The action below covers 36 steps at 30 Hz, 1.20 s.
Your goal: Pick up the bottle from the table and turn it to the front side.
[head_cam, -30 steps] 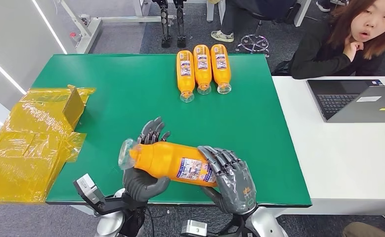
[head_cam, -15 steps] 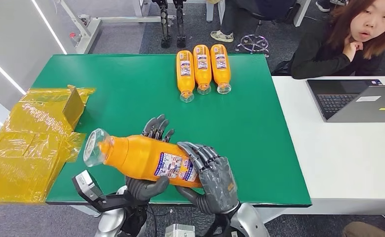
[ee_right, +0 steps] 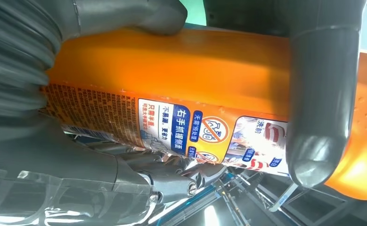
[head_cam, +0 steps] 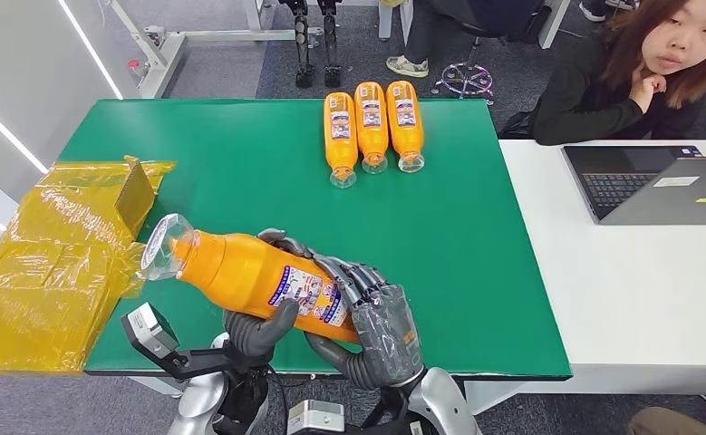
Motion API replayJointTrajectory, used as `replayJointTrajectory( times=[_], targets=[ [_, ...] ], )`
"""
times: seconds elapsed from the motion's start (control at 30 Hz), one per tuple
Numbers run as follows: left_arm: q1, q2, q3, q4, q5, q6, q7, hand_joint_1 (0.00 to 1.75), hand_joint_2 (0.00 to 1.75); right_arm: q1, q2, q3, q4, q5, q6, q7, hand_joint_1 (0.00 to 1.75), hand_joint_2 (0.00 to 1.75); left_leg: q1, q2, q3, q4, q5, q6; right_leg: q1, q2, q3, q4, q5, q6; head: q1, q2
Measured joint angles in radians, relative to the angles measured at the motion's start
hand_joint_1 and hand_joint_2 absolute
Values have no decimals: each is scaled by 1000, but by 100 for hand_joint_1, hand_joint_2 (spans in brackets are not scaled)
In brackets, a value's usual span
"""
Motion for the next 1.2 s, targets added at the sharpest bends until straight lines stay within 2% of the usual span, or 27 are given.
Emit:
replayJointTrajectory(
  times=[0.03,0.1,0.17,0.23,0.7,0.87,0.97,1.03,1.2],
  targets=[
    [-3,0,-2,1,3,0,0,140,175,0,0,1,0,0,0,1,175,175,0,0,0,0,0,0,0,0,0,0,0,0,0,0],
    [-9,0,-7,3,8,1,0,140,175,0,0,3,-1,-1,0,2,161,175,0,0,0,0,0,0,0,0,0,0,0,0,0,0],
    [-14,0,-10,6,12,2,0,137,175,0,0,4,-2,-2,-1,4,74,175,0,0,0,0,0,0,0,0,0,0,0,0,0,0],
    [-20,0,-11,9,15,2,0,135,175,1,-1,5,-2,-5,-1,7,0,175,0,0,0,0,0,0,0,0,0,0,0,0,0,0],
    [-46,0,-42,22,34,8,3,131,175,17,-4,2,-20,7,2,42,0,175,0,1,0,0,0,0,0,1,-1,0,0,0,0,0],
    [-47,0,-55,25,37,6,4,117,175,26,-6,-4,-27,18,0,50,0,175,0,1,0,0,0,0,0,1,-1,0,0,0,0,0],
    [-47,0,-60,26,38,6,4,116,175,29,-6,-7,-31,20,-1,52,0,175,0,1,0,0,0,0,0,1,-1,0,0,0,0,0],
    [-47,0,-61,29,38,7,4,115,175,30,-6,-8,-33,20,-4,54,0,175,0,1,0,0,0,0,0,1,-1,0,0,0,0,0],
    [-55,1,-64,36,13,43,2,129,175,33,-6,-13,-34,19,-18,62,0,175,0,1,0,0,0,0,0,1,-1,0,0,0,0,0]
  ],
)
